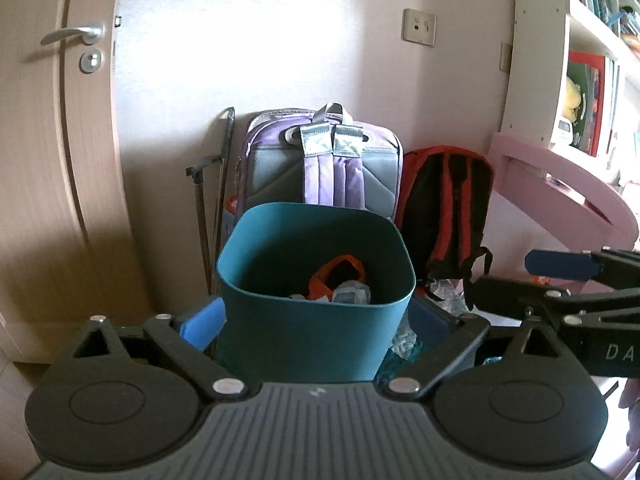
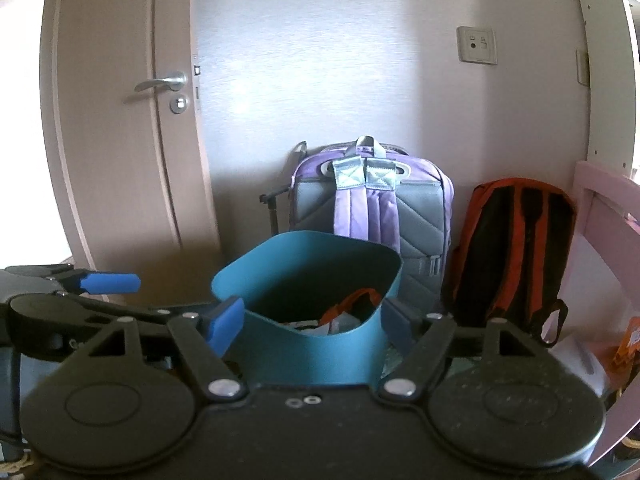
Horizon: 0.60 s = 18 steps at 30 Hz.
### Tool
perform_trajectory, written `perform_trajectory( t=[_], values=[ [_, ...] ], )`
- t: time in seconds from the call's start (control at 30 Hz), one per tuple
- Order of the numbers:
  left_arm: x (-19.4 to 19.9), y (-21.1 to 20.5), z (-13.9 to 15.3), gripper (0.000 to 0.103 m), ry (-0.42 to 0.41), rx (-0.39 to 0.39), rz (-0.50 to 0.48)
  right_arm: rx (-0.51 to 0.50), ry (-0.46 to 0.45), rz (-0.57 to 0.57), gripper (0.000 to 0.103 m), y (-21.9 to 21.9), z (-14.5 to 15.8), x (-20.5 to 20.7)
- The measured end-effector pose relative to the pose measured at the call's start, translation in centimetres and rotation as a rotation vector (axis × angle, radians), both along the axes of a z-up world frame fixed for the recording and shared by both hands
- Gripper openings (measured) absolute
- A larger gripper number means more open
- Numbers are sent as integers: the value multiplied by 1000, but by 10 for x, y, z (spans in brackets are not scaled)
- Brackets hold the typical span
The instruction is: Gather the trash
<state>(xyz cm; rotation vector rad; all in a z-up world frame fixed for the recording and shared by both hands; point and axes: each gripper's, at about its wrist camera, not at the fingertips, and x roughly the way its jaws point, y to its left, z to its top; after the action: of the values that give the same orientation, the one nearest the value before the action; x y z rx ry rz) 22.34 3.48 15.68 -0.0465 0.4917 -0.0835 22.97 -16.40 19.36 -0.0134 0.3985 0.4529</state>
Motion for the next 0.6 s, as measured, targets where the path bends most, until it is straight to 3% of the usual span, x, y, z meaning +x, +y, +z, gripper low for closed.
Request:
perform_trajectory(
  t=[0.6],
  values=[
    [-33, 0, 7, 99, -54, -17, 2, 18, -8, 13, 76, -6, 0, -20]
  ],
)
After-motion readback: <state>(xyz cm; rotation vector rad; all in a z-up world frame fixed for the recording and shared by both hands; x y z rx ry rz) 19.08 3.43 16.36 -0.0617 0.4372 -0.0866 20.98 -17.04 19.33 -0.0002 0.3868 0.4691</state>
